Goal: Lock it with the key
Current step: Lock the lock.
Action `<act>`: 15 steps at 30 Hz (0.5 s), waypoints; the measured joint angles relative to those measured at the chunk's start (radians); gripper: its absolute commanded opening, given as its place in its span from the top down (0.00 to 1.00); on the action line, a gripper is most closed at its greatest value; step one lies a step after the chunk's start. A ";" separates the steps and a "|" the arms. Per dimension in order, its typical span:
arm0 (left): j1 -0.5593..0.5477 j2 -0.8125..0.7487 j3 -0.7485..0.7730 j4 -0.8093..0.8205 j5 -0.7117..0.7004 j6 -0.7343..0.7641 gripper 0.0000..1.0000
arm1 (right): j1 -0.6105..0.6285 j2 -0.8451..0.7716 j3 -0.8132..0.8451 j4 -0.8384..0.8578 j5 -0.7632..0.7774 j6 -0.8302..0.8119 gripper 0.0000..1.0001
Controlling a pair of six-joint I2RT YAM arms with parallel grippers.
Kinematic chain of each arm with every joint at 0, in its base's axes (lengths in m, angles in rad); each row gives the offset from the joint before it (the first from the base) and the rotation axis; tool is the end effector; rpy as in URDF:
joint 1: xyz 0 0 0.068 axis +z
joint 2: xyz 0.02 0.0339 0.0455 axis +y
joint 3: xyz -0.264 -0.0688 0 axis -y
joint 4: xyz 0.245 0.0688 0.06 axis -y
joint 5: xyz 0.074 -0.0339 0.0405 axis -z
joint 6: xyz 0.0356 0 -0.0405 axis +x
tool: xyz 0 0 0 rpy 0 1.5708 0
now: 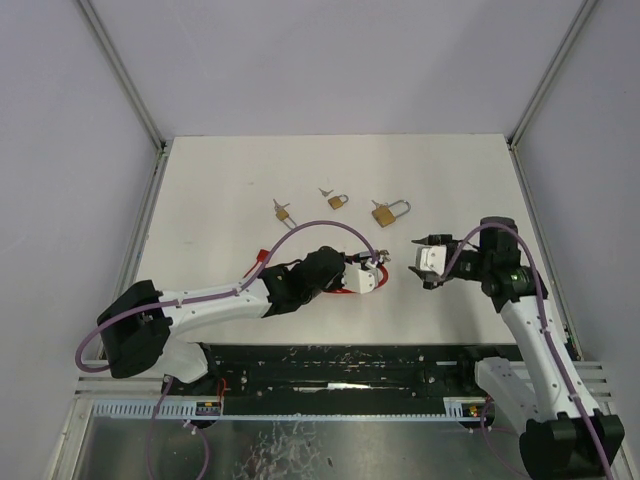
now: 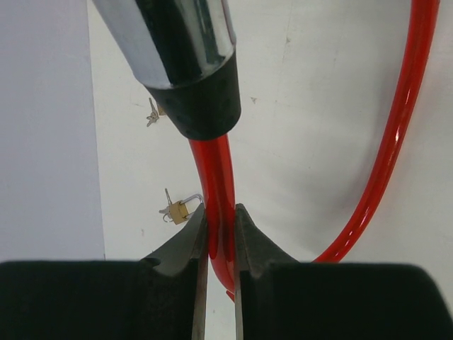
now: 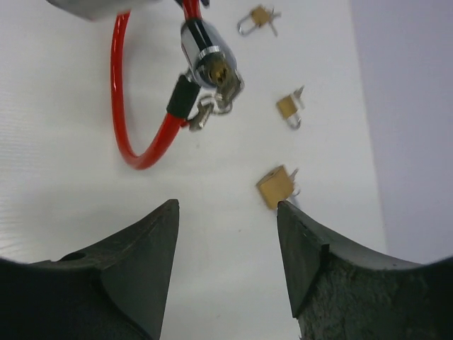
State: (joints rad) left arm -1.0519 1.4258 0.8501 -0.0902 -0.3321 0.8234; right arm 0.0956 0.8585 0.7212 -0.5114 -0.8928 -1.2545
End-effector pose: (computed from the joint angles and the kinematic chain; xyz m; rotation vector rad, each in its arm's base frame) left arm 0.1612 -0.2588 0.2252 1.6659 1.4448 0.2442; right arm 0.1717 0.0443 0.2810 -1.5515 1.2099 0.2459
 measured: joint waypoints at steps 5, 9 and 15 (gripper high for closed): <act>0.000 0.000 0.000 0.000 0.004 0.000 1.00 | 0.000 -0.067 0.019 -0.062 -0.101 -0.190 0.40; 0.000 0.000 0.000 -0.001 0.009 0.000 1.00 | 0.000 0.006 0.105 -0.256 -0.129 -0.513 0.50; 0.000 0.000 0.002 -0.004 0.014 -0.003 1.00 | 0.003 0.143 0.212 -0.389 -0.164 -0.737 0.51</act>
State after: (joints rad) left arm -1.0519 1.4258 0.8524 -0.0944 -0.3176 0.8200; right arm 0.0986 1.0019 0.9337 -0.9001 -1.0569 -1.9911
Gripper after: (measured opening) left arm 0.104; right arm 0.483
